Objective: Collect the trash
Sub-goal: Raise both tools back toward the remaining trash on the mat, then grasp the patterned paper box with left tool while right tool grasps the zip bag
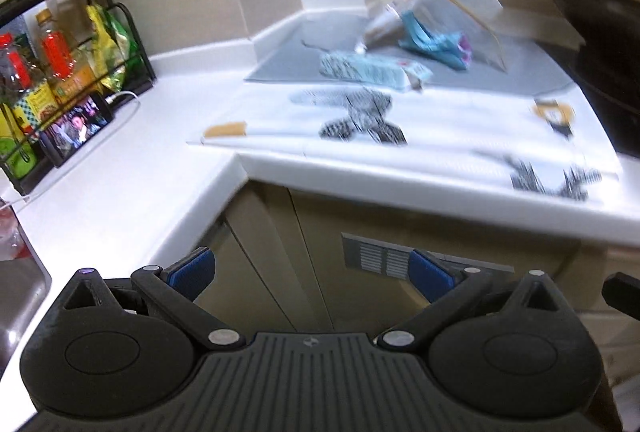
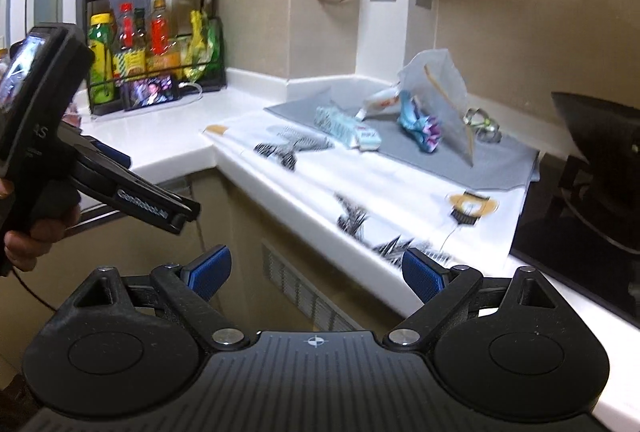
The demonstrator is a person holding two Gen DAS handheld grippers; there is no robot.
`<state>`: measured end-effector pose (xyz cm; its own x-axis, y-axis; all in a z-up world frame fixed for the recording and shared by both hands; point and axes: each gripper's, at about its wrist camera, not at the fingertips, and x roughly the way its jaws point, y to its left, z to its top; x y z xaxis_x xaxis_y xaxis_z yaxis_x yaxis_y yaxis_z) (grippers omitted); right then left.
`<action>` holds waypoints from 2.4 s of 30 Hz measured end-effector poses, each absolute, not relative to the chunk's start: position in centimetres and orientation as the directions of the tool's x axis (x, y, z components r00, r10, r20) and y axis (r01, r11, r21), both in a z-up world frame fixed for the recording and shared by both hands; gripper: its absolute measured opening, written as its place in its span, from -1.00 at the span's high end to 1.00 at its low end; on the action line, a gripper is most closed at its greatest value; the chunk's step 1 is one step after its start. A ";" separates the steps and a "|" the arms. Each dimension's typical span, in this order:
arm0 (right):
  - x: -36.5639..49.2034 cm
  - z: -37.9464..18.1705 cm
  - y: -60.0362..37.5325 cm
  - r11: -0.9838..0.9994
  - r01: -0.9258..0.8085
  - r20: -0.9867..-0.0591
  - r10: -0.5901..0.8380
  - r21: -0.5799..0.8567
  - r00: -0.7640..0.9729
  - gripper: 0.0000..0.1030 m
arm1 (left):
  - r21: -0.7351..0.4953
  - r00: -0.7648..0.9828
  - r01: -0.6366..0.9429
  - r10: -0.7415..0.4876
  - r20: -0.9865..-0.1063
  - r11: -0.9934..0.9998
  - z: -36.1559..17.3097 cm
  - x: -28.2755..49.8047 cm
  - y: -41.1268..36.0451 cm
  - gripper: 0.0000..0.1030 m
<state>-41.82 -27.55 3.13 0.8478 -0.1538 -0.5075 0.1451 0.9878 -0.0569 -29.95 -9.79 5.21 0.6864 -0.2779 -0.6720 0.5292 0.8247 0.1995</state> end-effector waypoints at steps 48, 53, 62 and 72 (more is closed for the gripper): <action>-22.8 5.7 -44.2 0.859 0.507 -0.327 -0.502 -0.077 0.801 -0.93 | -0.006 0.562 0.501 -0.331 -0.758 0.866 6.3 -7.5 -27.5 -0.99; -19.1 4.5 -47.1 0.841 0.540 -0.363 -0.504 -0.001 0.784 -0.93 | -0.057 0.505 0.514 -0.355 -0.786 0.856 5.6 -5.5 -29.5 -0.99; -14.9 1.3 -51.8 0.774 0.619 -0.493 -0.491 0.131 0.718 -0.89 | -0.090 0.426 0.503 -0.337 -0.840 0.860 3.8 -3.1 -31.5 -0.99; -16.5 1.1 -49.7 0.842 0.512 -0.495 -0.376 0.170 0.783 0.94 | -0.159 0.386 0.424 -0.337 -0.859 0.892 5.5 -2.2 -27.9 0.17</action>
